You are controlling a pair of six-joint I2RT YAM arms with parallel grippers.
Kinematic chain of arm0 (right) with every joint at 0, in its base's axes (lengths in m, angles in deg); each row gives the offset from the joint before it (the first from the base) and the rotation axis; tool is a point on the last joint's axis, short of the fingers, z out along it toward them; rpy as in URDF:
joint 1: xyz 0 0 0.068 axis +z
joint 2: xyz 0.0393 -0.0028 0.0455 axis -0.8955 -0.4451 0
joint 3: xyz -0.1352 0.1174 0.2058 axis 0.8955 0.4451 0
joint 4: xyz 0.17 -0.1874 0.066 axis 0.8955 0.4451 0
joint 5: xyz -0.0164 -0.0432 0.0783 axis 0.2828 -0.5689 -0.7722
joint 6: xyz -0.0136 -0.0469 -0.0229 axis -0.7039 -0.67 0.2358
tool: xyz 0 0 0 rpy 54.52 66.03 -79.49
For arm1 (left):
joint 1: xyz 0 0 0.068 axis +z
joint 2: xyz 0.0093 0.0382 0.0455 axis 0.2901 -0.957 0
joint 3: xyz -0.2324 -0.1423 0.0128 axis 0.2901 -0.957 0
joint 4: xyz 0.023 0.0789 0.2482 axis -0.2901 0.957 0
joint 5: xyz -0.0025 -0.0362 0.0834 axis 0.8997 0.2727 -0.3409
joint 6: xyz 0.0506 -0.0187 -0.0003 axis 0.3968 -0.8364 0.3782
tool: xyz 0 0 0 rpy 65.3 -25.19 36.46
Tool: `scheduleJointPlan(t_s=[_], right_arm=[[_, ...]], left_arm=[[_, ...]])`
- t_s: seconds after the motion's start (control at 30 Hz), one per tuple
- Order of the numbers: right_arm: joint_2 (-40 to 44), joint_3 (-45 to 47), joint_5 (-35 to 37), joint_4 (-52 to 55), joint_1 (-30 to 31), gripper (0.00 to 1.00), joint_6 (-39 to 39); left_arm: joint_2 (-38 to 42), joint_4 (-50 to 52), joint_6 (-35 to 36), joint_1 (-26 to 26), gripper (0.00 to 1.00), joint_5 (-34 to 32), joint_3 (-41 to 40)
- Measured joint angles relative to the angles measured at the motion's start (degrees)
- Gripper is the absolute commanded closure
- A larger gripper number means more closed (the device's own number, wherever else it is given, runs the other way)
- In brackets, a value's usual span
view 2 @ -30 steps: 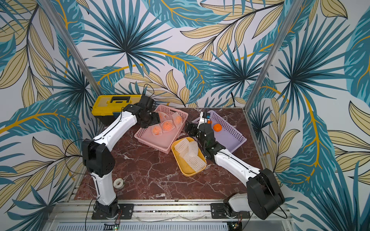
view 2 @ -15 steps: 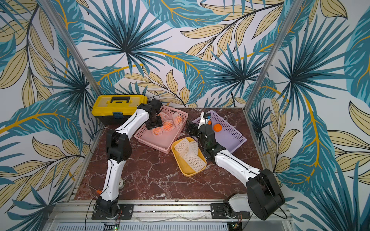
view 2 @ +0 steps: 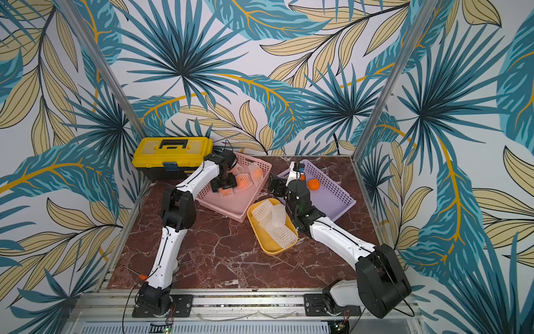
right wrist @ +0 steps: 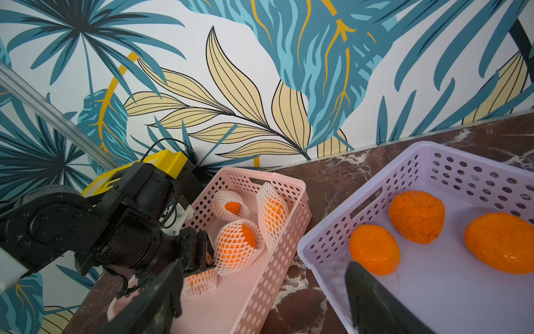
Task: Remove foam nets from oranges
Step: Pick up the orange from the basket.
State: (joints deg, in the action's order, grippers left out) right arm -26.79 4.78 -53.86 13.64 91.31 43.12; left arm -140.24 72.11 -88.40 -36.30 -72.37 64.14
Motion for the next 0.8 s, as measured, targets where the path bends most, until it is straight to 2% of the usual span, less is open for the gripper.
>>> scheduleJointPlan(t_s=[0.07,0.23,0.4,0.6,0.8], right_arm=[[0.00,0.00,0.00,0.00,0.00,0.11,0.00],[0.00,0.00,0.00,-0.02,0.00,0.11,0.00],[-0.09,0.00,-0.04,-0.20,0.00,0.11,0.00],[-1.03,-0.15,-0.90,-0.02,0.00,0.11,0.00],[-3.37,-1.75,-2.91,0.79,0.00,0.11,0.02]], left_arm=[[-0.39,0.24,-0.09,0.13,0.24,0.76,1.22],[-1.44,0.42,-0.57,0.37,0.42,2.67,3.04],[-1.36,0.44,-1.33,0.66,0.52,3.72,3.13],[1.84,0.26,-1.07,0.26,0.56,3.93,0.44],[14.58,-1.86,-0.46,-2.03,0.56,-0.04,-10.21]])
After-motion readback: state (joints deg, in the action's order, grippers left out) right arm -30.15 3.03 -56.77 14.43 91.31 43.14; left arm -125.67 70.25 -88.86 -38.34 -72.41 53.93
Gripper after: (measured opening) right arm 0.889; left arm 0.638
